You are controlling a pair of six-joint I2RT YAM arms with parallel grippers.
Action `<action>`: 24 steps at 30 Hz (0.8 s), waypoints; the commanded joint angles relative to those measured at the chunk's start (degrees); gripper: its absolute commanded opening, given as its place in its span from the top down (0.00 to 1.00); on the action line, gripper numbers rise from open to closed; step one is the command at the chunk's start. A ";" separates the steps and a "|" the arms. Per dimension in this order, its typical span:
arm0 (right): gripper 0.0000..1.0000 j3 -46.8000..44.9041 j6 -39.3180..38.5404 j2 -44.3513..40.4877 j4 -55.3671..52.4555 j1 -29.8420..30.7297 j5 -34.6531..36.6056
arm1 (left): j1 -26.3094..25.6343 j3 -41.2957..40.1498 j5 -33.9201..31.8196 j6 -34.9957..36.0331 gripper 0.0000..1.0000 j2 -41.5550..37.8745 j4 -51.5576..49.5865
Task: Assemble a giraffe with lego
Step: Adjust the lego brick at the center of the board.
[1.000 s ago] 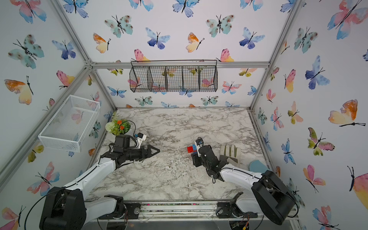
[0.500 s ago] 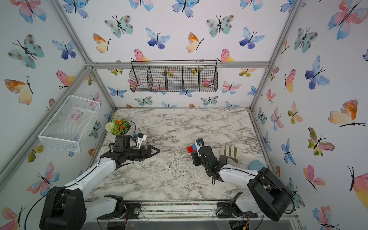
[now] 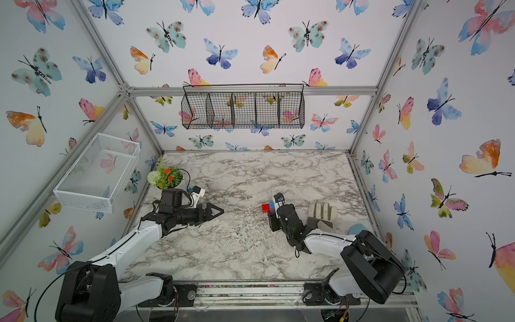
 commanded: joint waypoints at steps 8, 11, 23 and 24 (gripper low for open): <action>0.51 0.10 0.14 -0.87 0.10 0.61 2.31 | -0.29 0.09 0.75 0.45 0.02 -0.09 -0.29; 0.54 0.16 0.14 -0.99 -0.12 0.59 2.22 | -0.29 0.08 0.75 0.45 0.02 -0.26 -0.29; 0.60 5.10 0.05 -1.61 -6.63 0.59 2.05 | -0.30 0.08 0.75 0.45 0.02 -0.34 -0.34; 0.61 5.99 0.00 -1.65 -7.97 0.59 1.96 | -0.29 0.10 0.75 0.43 0.01 -0.35 -0.42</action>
